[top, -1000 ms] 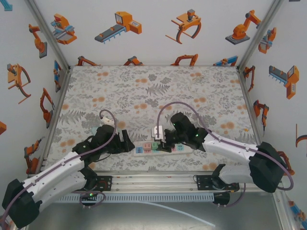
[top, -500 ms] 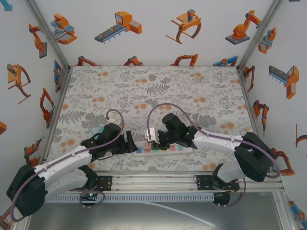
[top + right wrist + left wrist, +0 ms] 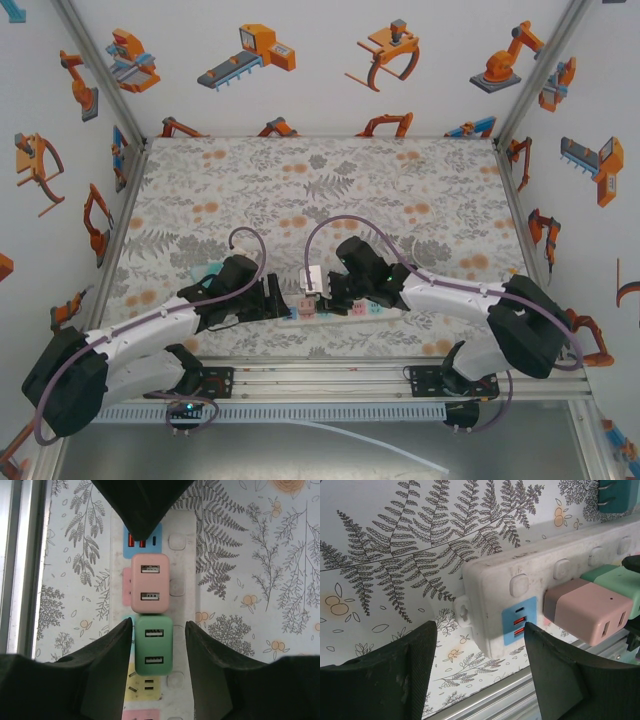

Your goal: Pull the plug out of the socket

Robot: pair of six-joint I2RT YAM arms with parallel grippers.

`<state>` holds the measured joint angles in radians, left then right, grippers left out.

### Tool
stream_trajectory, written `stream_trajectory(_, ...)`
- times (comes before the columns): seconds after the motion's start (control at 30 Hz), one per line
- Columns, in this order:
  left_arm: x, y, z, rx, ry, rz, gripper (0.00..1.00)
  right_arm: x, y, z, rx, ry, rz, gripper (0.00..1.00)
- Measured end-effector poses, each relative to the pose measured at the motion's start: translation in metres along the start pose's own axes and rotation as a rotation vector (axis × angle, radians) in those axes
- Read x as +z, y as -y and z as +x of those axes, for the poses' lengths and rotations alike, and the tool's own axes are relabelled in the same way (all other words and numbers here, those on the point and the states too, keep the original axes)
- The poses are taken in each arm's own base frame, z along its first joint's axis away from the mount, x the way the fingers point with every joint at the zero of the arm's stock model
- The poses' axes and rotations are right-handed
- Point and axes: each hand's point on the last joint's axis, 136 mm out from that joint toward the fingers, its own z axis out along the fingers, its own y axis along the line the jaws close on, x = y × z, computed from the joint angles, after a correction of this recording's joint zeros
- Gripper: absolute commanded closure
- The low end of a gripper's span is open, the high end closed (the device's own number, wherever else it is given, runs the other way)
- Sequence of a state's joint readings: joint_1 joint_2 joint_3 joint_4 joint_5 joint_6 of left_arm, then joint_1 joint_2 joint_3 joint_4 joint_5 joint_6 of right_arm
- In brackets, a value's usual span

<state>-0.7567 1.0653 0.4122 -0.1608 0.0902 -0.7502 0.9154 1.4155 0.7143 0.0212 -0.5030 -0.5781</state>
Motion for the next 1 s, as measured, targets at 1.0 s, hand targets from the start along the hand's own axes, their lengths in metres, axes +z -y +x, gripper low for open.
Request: stream_trajectory(1.0,0.011,0.002,-0.001,-0.027,-0.042,-0.037,0.41,-0.021,0.000,-0.021,0.015,0.047,0.037,0.87)
